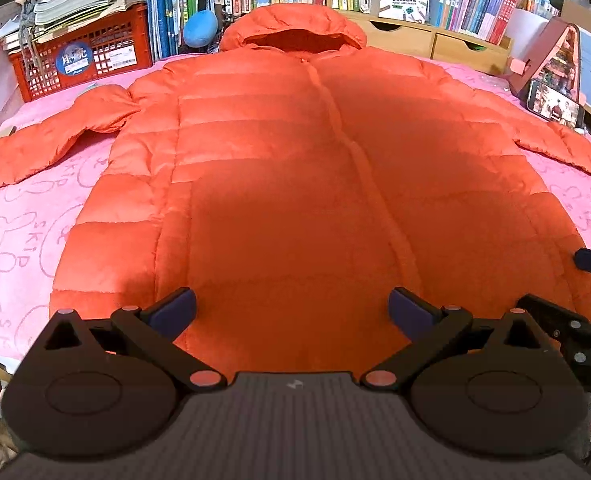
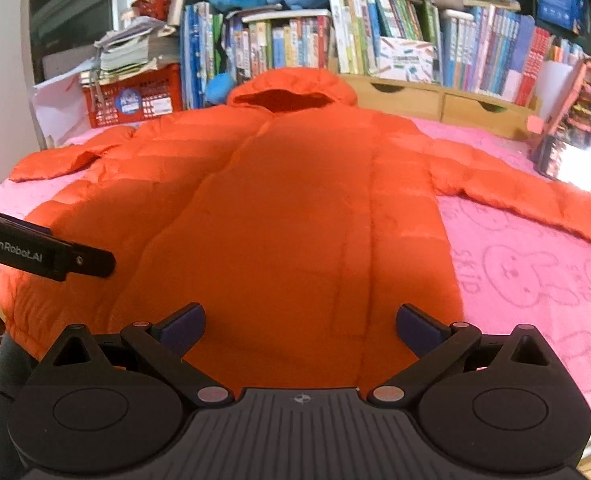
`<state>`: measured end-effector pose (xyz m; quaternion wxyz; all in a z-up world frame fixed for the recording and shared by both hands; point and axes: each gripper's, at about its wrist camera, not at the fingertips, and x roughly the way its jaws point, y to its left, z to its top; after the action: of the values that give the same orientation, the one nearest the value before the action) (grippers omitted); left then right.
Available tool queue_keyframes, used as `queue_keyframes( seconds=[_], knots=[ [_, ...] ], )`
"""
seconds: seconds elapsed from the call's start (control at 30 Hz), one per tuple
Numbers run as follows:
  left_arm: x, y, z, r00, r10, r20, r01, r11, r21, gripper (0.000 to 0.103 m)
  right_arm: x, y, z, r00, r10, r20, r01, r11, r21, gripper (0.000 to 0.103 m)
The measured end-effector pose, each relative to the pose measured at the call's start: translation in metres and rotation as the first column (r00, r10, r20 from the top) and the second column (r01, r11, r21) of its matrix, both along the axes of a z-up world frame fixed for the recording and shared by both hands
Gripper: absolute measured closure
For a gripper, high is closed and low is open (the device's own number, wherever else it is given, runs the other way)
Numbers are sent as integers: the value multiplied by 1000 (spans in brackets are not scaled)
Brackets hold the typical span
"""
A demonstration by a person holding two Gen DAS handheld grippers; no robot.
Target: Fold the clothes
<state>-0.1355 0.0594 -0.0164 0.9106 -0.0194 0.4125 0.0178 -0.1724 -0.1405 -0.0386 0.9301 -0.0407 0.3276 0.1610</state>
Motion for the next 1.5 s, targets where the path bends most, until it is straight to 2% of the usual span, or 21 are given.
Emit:
queue_keyframes(
  seconds=[0.73, 0.97, 1.17, 1.5],
  knots=[
    [-2, -2, -2, 1000, -15, -10, 14, 1000, -22, 0, -4, -5, -1, 1000, -2, -3, 2, 1000, -11, 0],
    [-7, -3, -1, 998, -60, -3, 59, 996, -70, 0, -5, -7, 0, 1000, 6, -2, -6, 1000, -22, 0],
    [-6, 3, 4, 1000, -21, 12, 22, 996, -85, 0, -4, -13, -2, 1000, -14, -4, 14, 1000, -21, 0],
    [7, 12, 7, 1000, 4, 23, -2, 998, -60, 0, 1, -34, -4, 997, -73, 9, 73, 997, -9, 0]
  ],
)
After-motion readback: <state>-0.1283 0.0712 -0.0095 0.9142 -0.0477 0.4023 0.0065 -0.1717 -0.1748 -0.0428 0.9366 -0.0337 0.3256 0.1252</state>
